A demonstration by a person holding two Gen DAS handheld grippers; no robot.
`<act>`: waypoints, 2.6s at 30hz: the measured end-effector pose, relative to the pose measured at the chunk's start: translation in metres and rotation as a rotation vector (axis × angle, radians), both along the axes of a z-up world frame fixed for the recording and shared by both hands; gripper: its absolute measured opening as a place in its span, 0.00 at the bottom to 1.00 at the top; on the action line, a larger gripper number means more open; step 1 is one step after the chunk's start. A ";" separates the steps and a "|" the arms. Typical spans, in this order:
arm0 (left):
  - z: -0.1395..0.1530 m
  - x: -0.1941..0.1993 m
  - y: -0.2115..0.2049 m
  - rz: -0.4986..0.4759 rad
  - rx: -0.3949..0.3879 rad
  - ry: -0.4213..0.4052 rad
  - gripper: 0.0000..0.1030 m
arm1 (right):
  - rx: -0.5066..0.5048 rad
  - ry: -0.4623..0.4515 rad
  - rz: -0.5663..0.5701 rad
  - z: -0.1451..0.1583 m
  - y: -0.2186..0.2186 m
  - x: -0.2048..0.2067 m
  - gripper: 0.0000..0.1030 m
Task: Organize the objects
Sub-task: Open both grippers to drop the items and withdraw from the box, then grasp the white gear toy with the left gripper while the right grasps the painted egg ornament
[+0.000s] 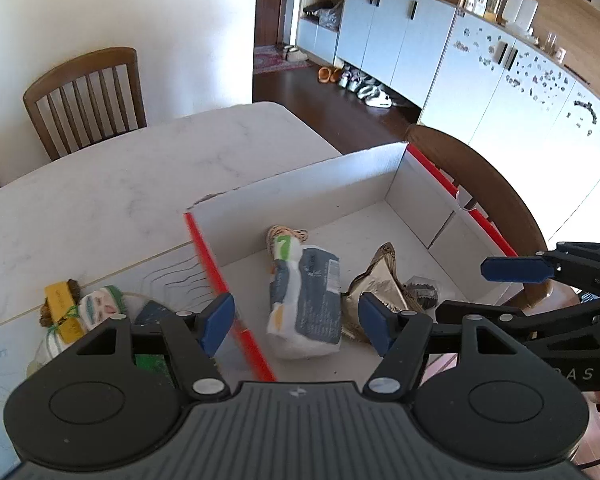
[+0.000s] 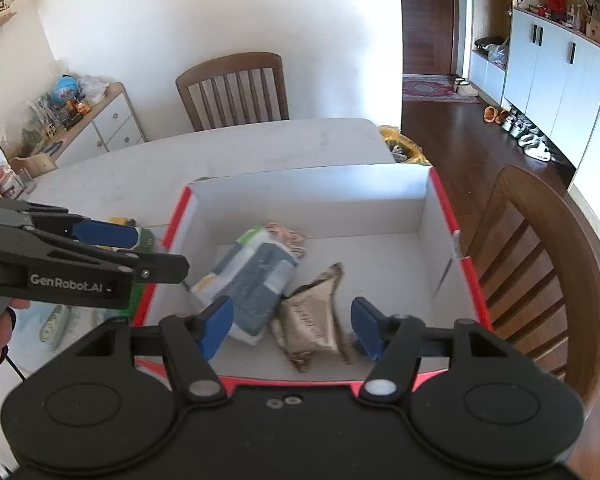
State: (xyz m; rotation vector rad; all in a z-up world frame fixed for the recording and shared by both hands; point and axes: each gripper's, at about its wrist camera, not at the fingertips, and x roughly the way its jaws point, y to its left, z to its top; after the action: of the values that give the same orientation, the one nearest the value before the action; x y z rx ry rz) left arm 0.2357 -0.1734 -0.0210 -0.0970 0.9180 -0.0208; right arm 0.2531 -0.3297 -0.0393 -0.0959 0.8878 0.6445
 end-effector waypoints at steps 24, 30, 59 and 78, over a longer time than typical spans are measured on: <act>-0.006 -0.106 0.150 0.140 0.012 -0.033 0.89 | 0.028 -0.024 0.022 0.011 0.110 -0.083 0.86; -0.018 -0.126 0.180 0.125 0.002 -0.048 0.96 | 0.014 -0.024 0.046 0.008 0.147 -0.094 0.86; -0.114 -0.148 0.233 0.268 0.003 0.042 0.98 | -0.139 -0.056 0.212 -0.057 0.273 -0.030 0.86; -0.143 -0.149 0.218 0.293 0.064 0.043 0.89 | -0.151 0.005 0.216 -0.087 0.295 -0.006 0.79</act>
State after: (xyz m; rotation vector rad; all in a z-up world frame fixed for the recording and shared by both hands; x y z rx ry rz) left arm 0.0866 0.0444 -0.1643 -0.1720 0.9389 0.2831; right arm 0.2475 -0.0351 -0.1267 -0.3295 0.9376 0.7775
